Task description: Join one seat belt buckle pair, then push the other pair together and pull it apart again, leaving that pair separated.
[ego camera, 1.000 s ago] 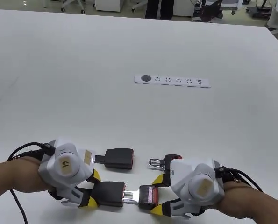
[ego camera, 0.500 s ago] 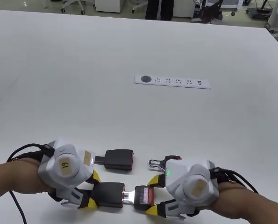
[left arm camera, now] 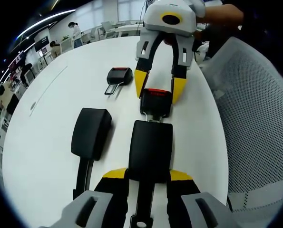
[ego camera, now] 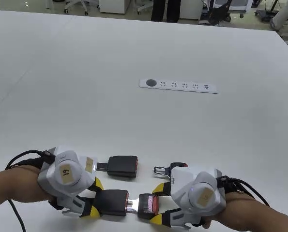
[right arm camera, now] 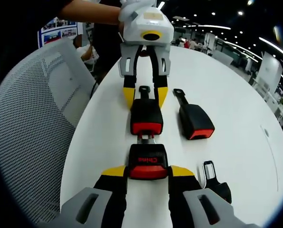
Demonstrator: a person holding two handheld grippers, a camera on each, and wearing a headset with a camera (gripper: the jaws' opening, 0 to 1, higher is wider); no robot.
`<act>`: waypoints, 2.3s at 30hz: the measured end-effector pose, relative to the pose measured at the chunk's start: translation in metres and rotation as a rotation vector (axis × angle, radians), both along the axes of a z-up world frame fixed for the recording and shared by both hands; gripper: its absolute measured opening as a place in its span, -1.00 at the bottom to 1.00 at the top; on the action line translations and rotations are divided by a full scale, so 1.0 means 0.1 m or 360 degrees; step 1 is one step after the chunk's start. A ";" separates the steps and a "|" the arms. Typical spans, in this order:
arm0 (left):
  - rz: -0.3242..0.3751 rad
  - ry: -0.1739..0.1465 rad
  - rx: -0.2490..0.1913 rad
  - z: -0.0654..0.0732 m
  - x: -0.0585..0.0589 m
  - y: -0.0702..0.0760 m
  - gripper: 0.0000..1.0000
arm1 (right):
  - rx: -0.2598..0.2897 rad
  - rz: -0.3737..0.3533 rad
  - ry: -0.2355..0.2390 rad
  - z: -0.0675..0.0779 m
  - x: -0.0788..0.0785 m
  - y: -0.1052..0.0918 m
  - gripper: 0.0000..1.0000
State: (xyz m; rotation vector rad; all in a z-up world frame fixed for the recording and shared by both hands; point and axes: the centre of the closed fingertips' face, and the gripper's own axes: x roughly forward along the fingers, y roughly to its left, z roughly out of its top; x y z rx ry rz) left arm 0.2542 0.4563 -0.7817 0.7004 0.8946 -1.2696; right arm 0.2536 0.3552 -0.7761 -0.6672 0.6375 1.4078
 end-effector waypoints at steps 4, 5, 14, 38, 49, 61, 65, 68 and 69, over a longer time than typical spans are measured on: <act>-0.0007 -0.0004 0.0004 0.00 0.00 0.00 -0.38 | -0.0005 -0.0006 0.0003 0.00 0.00 0.00 -0.42; -0.0007 -0.0004 0.0004 0.00 0.00 0.00 -0.38 | -0.0005 -0.0004 0.0002 0.00 0.01 0.00 -0.43; -0.0010 -0.0006 -0.0001 0.00 0.01 0.01 -0.39 | -0.0031 -0.0007 0.0015 -0.01 0.01 0.03 -0.43; -0.0012 -0.0013 -0.0002 0.00 0.01 0.00 -0.39 | -0.0058 -0.0013 0.0011 -0.02 0.02 0.06 -0.44; -0.0010 -0.0012 0.0004 0.00 0.01 0.00 -0.40 | -0.0072 -0.0038 0.0019 -0.03 0.02 0.07 -0.44; -0.0025 -0.0017 0.0024 0.00 0.00 0.01 -0.40 | -0.0098 -0.0065 0.0030 -0.07 0.03 0.10 -0.44; -0.0017 -0.0028 0.0002 0.00 0.01 -0.02 -0.41 | -0.0022 -0.0118 0.0080 -0.06 0.00 0.21 -0.45; -0.0006 -0.0018 0.0008 0.00 -0.01 0.01 -0.40 | -0.0086 -0.0086 0.0015 0.00 -0.02 0.19 -0.45; -0.0005 -0.0021 -0.0005 0.01 0.00 0.01 -0.40 | -0.0072 -0.0087 0.0023 0.01 -0.02 0.17 -0.44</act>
